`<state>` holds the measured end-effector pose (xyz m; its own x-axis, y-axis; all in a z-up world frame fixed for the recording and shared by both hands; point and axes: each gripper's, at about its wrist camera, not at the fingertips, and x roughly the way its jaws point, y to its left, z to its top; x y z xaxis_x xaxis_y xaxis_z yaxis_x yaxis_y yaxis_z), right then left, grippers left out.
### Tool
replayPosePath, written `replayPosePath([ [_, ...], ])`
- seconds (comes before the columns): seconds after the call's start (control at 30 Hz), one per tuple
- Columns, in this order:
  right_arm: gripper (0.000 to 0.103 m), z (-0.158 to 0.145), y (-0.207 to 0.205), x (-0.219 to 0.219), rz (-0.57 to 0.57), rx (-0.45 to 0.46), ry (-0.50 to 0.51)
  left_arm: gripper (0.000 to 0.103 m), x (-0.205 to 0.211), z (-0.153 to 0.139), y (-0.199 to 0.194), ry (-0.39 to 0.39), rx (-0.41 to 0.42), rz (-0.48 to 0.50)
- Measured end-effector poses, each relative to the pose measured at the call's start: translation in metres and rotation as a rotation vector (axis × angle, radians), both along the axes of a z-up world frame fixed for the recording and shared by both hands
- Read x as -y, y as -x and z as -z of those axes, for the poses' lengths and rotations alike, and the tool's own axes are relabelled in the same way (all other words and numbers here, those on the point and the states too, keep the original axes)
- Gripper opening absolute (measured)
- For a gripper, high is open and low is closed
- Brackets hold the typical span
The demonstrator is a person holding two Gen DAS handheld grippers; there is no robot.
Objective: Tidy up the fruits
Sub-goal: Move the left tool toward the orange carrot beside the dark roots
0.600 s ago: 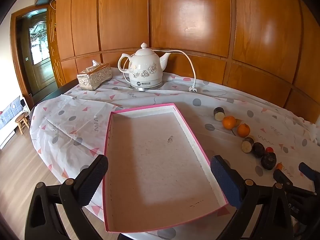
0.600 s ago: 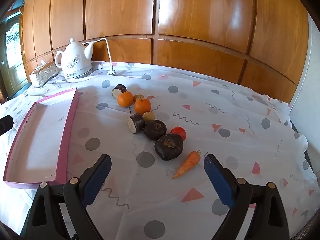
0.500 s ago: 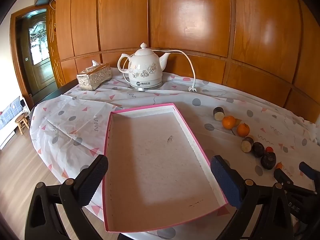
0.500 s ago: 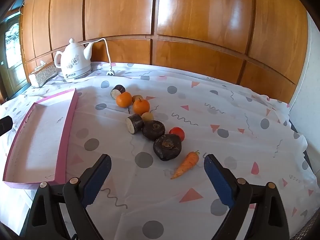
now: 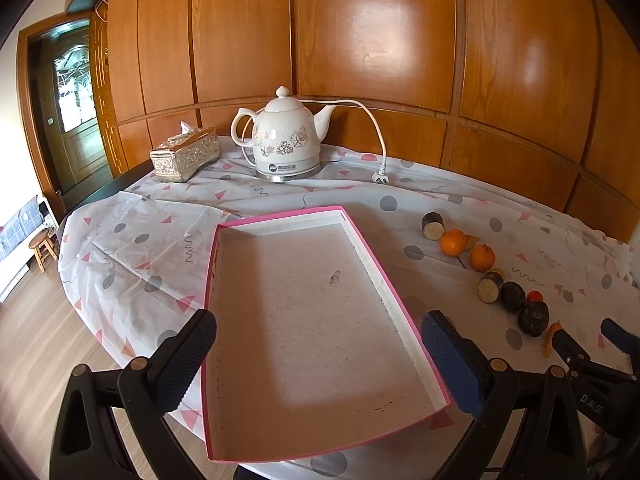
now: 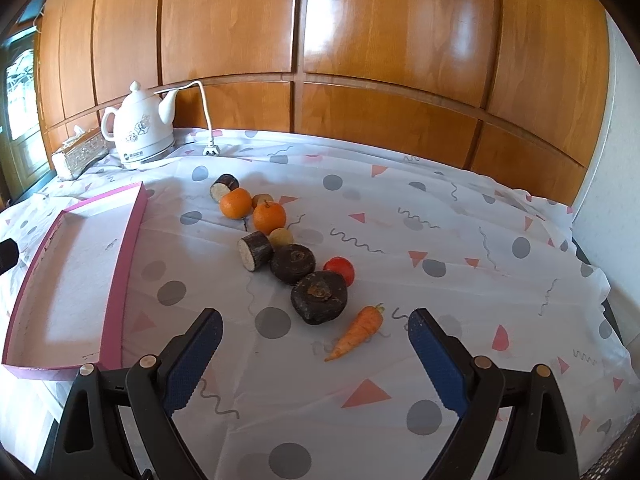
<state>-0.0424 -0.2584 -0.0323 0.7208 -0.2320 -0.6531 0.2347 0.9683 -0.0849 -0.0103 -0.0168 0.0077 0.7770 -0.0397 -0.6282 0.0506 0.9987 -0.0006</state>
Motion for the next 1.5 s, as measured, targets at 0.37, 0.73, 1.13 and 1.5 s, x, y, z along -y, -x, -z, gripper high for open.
replayPosePath([
  [0.37, 0.095, 0.001, 0.002, 0.025, 0.065, 0.015, 0.015, 0.103, 0.006, 0.001, -0.002, -0.011, -0.008, 0.024],
  [0.73, 0.095, 0.010, 0.004, 0.058, 0.160, -0.028, 0.005, 0.103, 0.017, 0.004, -0.007, -0.004, -0.026, 0.085],
  [1.13, 0.095, 0.033, 0.016, 0.127, 0.361, -0.066, -0.040, 0.103, 0.047, 0.013, -0.020, 0.064, -0.151, 0.252],
  [1.5, 0.095, 0.053, 0.031, 0.174, 0.518, -0.098, -0.057, 0.089, 0.110, 0.025, -0.035, 0.043, -0.264, 0.490],
])
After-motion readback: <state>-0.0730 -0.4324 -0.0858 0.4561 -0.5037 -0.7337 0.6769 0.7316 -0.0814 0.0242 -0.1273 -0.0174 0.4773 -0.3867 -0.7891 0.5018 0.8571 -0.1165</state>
